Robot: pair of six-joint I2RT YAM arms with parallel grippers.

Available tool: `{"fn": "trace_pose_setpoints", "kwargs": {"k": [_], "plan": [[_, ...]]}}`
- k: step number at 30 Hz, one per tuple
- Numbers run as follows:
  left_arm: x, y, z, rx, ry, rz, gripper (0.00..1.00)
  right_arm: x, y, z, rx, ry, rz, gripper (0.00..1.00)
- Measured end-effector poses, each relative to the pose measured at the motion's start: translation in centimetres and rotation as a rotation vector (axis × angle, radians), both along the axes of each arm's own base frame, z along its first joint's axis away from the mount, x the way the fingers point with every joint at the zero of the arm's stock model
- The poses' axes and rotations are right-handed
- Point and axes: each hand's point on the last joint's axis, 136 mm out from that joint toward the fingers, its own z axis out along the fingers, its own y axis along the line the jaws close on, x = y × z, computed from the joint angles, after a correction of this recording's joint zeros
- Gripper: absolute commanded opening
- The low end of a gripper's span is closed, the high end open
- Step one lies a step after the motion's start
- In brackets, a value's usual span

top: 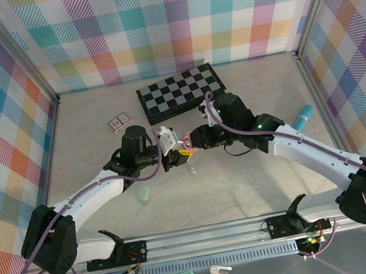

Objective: Insert wireless bluetooth earbuds into charging case

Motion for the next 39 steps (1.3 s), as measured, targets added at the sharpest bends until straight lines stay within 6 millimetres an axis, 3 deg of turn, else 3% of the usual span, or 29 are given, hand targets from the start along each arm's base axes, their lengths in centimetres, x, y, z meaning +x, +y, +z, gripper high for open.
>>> {"fn": "trace_pose_setpoints", "kwargs": {"k": [32,39], "plan": [[0.1,0.3,0.2,0.009,-0.010,0.022,0.19,0.1,0.8,-1.3,-0.015,0.042,0.031,0.19],[0.1,0.3,0.2,0.010,-0.007,0.022,0.19,0.0,1.1,-1.4,-0.008,0.055,0.047,0.32]]}}
